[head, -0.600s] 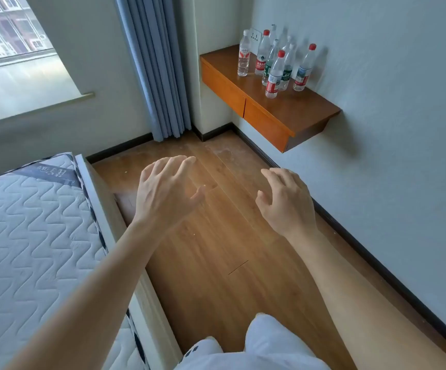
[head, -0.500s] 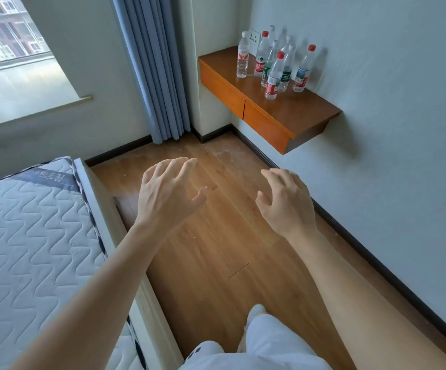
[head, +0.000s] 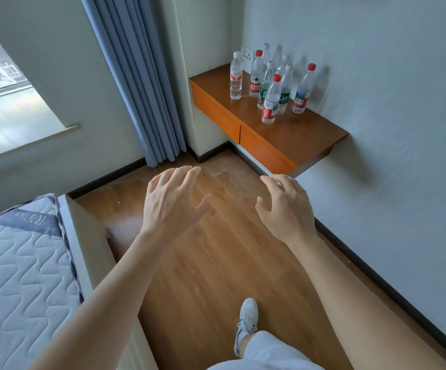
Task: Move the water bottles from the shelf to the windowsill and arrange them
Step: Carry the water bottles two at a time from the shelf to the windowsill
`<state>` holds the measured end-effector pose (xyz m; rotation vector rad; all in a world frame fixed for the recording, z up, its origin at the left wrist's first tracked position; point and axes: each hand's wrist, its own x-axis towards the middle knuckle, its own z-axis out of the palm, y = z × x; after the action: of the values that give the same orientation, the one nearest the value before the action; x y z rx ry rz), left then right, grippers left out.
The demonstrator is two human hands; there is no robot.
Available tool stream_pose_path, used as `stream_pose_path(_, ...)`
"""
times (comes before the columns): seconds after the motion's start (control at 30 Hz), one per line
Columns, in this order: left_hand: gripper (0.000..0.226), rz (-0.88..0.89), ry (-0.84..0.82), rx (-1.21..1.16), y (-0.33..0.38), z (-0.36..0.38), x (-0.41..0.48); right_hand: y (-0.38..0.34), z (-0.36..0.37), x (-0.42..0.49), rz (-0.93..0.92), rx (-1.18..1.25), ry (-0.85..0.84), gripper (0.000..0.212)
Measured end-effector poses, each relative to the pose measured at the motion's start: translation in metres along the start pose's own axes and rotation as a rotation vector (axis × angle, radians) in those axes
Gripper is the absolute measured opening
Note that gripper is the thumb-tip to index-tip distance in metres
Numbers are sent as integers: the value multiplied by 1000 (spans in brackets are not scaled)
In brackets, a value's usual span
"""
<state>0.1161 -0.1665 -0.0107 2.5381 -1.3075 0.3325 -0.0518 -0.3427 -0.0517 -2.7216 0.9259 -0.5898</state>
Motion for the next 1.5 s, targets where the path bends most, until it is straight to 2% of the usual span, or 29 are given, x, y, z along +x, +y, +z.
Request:
stream_pose_path(0.23, 59, -28, 14, -4, 19, 33, 109, 49, 13, 106, 2, 29, -10, 49)
stream_pose_path(0.5, 57, -30, -12, -15, 35, 70, 197, 98, 32, 182, 18, 36, -36, 50)
stream_pose_path(0.8, 55, 2, -38, -46, 42, 120, 291, 145, 55, 259, 80, 5, -33, 49)
stream_pose_path(1.03, 53, 57, -74, -91, 29, 168, 398, 175, 84, 347, 174, -59, -25, 52)
stream_pose_path(1.27, 56, 86, -161, -128, 10, 221, 515, 208, 114, 443, 269, -121, -27, 54)
stream_pose_path(1.5, 57, 142, -311, -213, 8, 275, 586, 229, 146, 475, 364, -99, -67, 60)
